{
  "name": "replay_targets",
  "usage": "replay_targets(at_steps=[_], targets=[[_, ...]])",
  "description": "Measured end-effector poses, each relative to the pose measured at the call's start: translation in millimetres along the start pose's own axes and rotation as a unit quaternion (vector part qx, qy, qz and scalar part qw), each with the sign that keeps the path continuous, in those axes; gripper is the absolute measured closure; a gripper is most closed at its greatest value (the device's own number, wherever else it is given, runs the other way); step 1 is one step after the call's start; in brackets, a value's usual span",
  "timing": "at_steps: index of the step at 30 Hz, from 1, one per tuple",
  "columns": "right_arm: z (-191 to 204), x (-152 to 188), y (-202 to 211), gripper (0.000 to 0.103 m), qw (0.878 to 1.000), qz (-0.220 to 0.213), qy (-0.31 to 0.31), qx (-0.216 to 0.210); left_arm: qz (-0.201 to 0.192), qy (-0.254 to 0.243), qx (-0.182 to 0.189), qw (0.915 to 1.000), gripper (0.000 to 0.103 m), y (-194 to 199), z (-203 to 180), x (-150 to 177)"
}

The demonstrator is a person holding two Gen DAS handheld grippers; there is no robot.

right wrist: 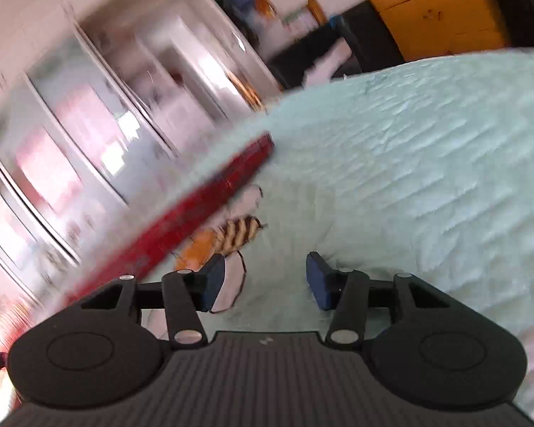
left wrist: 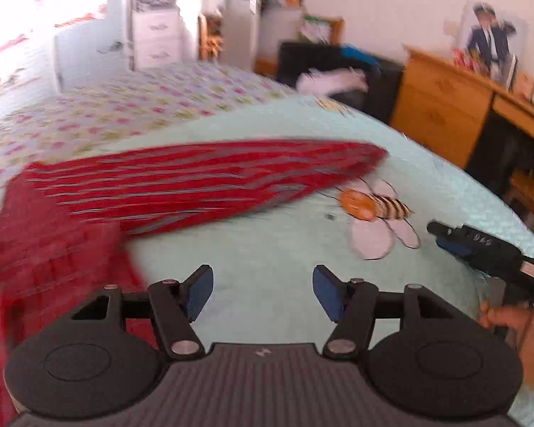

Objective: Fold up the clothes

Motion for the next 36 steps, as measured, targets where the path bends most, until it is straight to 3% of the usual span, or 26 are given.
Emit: replay_targets(at_steps=[3, 10, 14, 16, 21, 27, 28, 29, 30, 32, 33, 36], targets=[[-11, -3, 6, 0.051, 1.000, -0.007, -0.014, -0.022, 0.005, -0.032, 0.014, 0.9994, 0.038, -39, -32, -14], [-29, -12, 14, 0.055, 0.996, -0.029, -0.058, -0.062, -0.025, -0.106, -0.010, 0.9940, 0.038, -111, -84, -73], [-34, -9, 35, 0.058, 0.994, -0.043, -0.074, -0.069, -0.044, -0.155, -0.030, 0.9865, 0.038, -158, -108, -96], [-36, -9, 40, 0.058, 0.993, -0.046, -0.081, -0.076, -0.048, -0.200, -0.038, 0.9779, 0.038, -174, -123, -100], [-40, -13, 42, 0.058, 0.990, -0.052, -0.094, -0.089, -0.050, -0.315, -0.050, 0.9465, 0.038, -209, -159, -95], [-43, -17, 47, 0.059, 0.989, -0.057, -0.098, -0.095, -0.058, -0.365, -0.083, 0.9254, 0.033, -245, -169, -100], [-43, -17, 47, 0.059, 0.989, -0.057, -0.098, -0.095, -0.054, -0.362, -0.074, 0.9278, 0.034, -248, -166, -103], [-43, -17, 48, 0.059, 0.989, -0.057, -0.098, -0.095, -0.047, -0.354, -0.063, 0.9318, 0.044, -252, -163, -105], [-43, -18, 48, 0.059, 0.989, -0.056, -0.098, -0.095, -0.034, -0.336, -0.042, 0.9404, 0.068, -254, -158, -110], [-41, -18, 48, 0.059, 0.989, -0.056, -0.096, -0.093, -0.005, -0.296, -0.031, 0.9546, 0.090, -257, -147, -122], [-41, -18, 48, 0.059, 0.990, -0.056, -0.095, -0.092, -0.001, -0.275, -0.028, 0.9611, 0.096, -255, -141, -127], [-40, -19, 47, 0.059, 0.990, -0.052, -0.092, -0.089, -0.023, -0.210, -0.019, 0.9773, 0.097, -231, -119, -145]])
Point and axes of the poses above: each gripper's, at about its wrist camera, not at the fingertips, and y roughly against the way its jaws point, z to its left, x to its underside, the point moved 3 cm from there along -y, roughly the way its jaws point, and after that the axes turned 5 degrees about -y, right-handed, at the moved point
